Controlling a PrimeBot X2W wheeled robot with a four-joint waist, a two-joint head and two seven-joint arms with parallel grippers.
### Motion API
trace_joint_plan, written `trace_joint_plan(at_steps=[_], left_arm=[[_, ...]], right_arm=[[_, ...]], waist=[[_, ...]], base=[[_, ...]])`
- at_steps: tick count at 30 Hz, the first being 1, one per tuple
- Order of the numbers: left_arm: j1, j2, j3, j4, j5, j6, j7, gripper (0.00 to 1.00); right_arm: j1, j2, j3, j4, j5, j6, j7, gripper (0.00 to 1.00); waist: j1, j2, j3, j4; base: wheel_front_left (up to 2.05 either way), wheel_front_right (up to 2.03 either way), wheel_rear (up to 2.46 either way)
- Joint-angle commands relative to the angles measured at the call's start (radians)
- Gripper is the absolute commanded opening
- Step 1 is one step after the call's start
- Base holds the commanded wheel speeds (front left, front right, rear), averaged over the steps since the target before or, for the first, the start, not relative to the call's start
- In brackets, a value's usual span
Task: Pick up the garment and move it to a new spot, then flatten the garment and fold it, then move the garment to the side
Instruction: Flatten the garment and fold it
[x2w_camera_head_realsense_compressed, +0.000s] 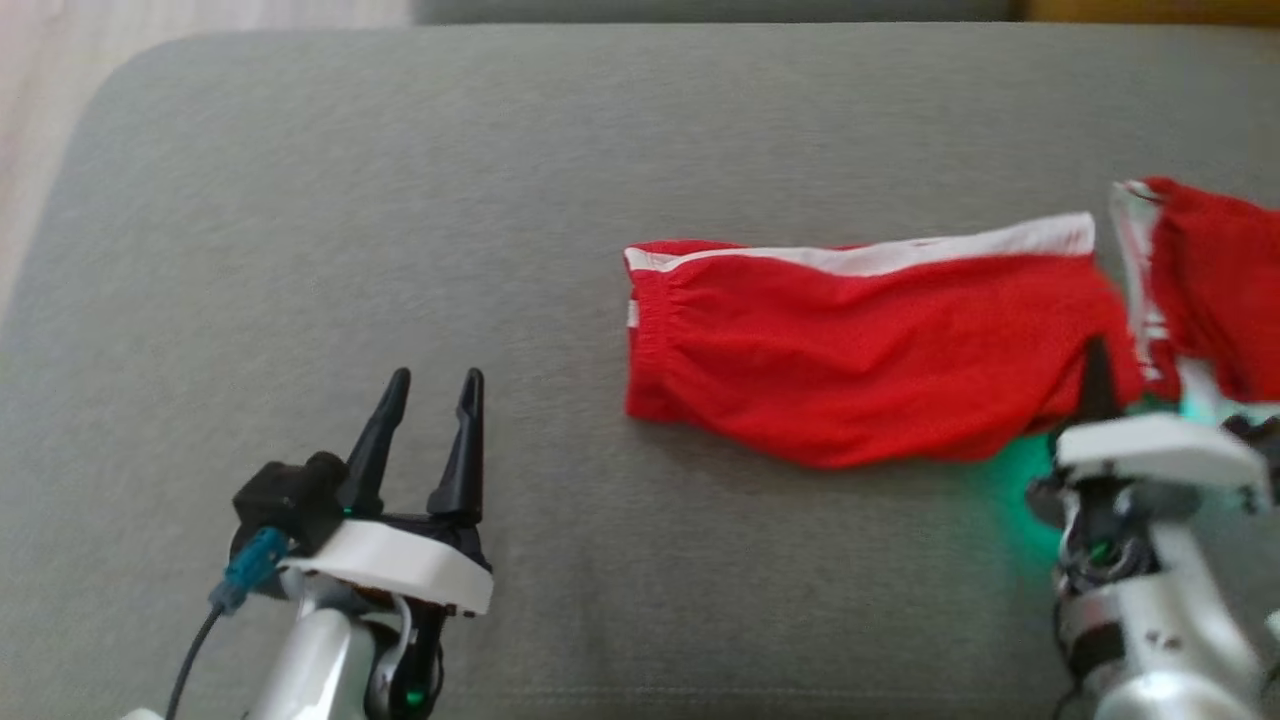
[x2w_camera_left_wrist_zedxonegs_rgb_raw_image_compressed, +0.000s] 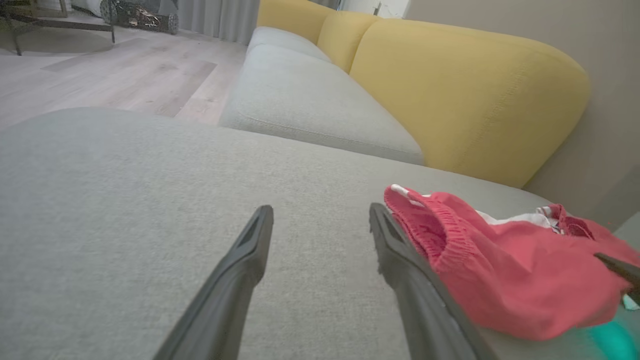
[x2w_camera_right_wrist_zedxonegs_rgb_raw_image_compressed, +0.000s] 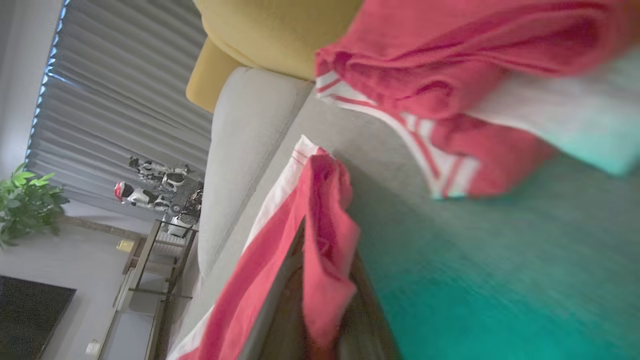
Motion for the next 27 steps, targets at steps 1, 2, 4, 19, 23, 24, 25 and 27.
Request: trace_joint_plan(at_steps=[1, 2, 4, 19, 23, 24, 25, 27], left_arm=[[-0.021, 0.002, 0.041, -0.026, 0.005, -0.001, -0.012, 1.00], [-0.022, 0.002, 0.044, -0.026, 0.005, -0.002, -0.012, 1.00], [-0.026, 0.002, 0.043, -0.024, 0.006, -0.005, -0.012, 1.00], [-0.005, 0.002, 0.038, -0.017, -0.025, 0.006, -0.012, 1.00], [0.007, 0.002, 0.035, -0.014, -0.035, 0.008, -0.012, 1.00], [0.010, 0.002, 0.033, -0.014, -0.037, 0.009, -0.012, 1.00], [0.013, 0.002, 0.032, -0.013, -0.040, 0.010, -0.012, 1.00], [0.017, 0.002, 0.029, -0.012, -0.044, 0.012, -0.012, 1.00]], right_arm=[[-0.005, 0.010, 0.064, -0.038, 0.026, -0.001, -0.016, 0.00], [0.006, 0.010, 0.091, -0.038, 0.031, -0.001, -0.027, 0.00], [0.014, 0.010, 0.122, -0.029, 0.038, -0.001, -0.052, 0.00], [-0.054, 0.010, 0.194, -0.084, 0.026, -0.001, -0.125, 0.00], [-0.047, 0.010, 0.234, -0.122, 0.047, -0.001, -0.112, 0.00], [-0.044, 0.010, 0.250, -0.132, 0.054, -0.001, -0.108, 0.00], [-0.041, 0.010, 0.268, -0.144, 0.063, -0.001, -0.104, 0.00], [-0.036, 0.010, 0.308, -0.162, 0.078, -0.001, -0.098, 0.00]], waist=[[0.0000, 0.0000, -0.014, -0.051], [0.0000, 0.0000, -0.015, -0.059], [0.0000, 0.0000, -0.015, -0.066], [0.0000, 0.0000, -0.057, 0.020], [0.0000, 0.0000, -0.073, 0.052], [0.0000, 0.0000, -0.077, 0.059], [0.0000, 0.0000, -0.081, 0.065], [0.0000, 0.0000, -0.087, 0.076]], base=[[0.00, 0.00, 0.00], [0.00, 0.00, 0.00], [0.00, 0.00, 0.00], [0.00, 0.00, 0.00], [0.00, 0.00, 0.00], [0.00, 0.00, 0.00], [0.00, 0.00, 0.00], [0.00, 0.00, 0.00]])
